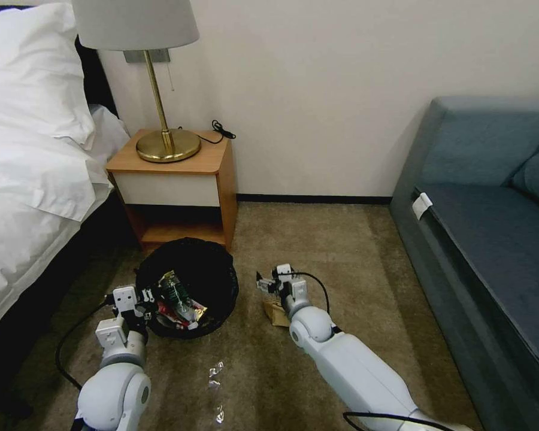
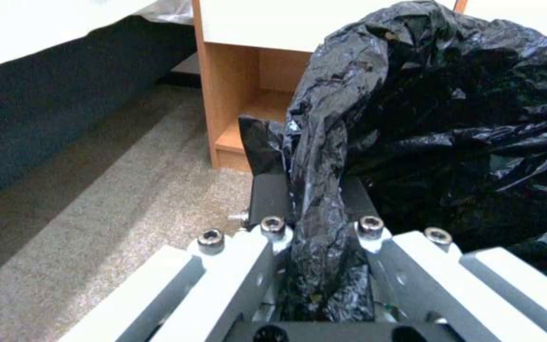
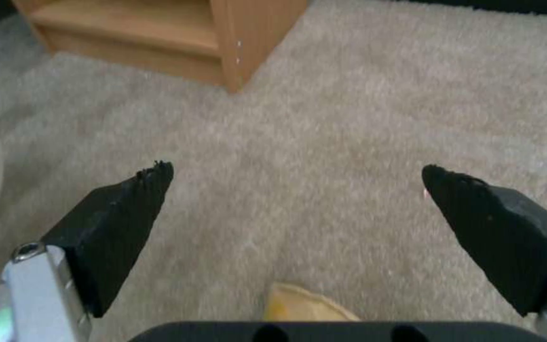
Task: Pick up the trash bin, then pick up the garbage on the floor and place it into the trash bin.
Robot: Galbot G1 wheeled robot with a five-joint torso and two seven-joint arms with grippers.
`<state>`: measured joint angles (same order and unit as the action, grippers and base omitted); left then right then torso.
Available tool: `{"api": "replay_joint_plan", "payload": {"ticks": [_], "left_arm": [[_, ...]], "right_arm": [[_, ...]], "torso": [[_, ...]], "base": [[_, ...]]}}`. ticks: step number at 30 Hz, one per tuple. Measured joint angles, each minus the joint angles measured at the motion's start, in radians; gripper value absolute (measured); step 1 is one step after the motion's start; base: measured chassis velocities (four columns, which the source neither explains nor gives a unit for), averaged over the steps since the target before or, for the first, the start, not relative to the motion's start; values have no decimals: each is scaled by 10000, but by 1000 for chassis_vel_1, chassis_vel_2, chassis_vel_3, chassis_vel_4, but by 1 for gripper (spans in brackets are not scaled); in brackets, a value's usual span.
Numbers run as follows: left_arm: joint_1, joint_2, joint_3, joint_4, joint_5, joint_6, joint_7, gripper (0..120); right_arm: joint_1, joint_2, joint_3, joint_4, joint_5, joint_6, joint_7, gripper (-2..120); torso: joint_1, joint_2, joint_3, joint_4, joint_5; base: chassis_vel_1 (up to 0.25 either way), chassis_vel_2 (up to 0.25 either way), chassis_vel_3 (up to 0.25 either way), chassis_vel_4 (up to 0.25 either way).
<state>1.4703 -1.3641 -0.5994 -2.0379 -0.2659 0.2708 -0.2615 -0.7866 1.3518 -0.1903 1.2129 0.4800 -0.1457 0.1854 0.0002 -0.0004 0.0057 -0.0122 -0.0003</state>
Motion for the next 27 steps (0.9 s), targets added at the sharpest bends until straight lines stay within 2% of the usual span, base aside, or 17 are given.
{"api": "replay_joint_plan", "payload": {"ticks": [4, 7, 9, 16, 20, 27], "left_arm": [[42, -7, -38, 19, 34, -8, 11, 4], [43, -6, -48, 13, 36, -11, 11, 4], [50, -5, -54, -5, 48, -19, 12, 4], [36, -53, -16, 9, 97, -38, 6, 4], [39, -100, 20, -3, 138, -40, -13, 4], [101, -93, -14, -56, 159, -41, -33, 4]], "right_arm": [[-34, -60, 248, -890, -585, 43, -1092, 100], [-32, -72, 364, -1206, -810, 109, -1378, 100], [-11, -138, 619, -1655, -1198, 60, -2010, 100], [78, -205, 828, -2088, -1600, 13, -2698, 100], [145, -240, 943, -2614, -2239, 244, -3699, 100], [293, -118, 938, -3539, -2804, 691, -4015, 100]], "torso": [[0, 0, -1, 2, 2], [0, -1, -1, 3, 2], [0, 0, -1, 2, 1], [0, 0, -1, 2, 2], [0, 0, -1, 2, 2], [0, 0, -1, 2, 2]], "base": [[0, 0, 0, 0], [0, 0, 0, 0], [0, 0, 0, 0], [0, 0, 0, 0], [0, 0, 0, 0], [0, 0, 0, 0]]}}
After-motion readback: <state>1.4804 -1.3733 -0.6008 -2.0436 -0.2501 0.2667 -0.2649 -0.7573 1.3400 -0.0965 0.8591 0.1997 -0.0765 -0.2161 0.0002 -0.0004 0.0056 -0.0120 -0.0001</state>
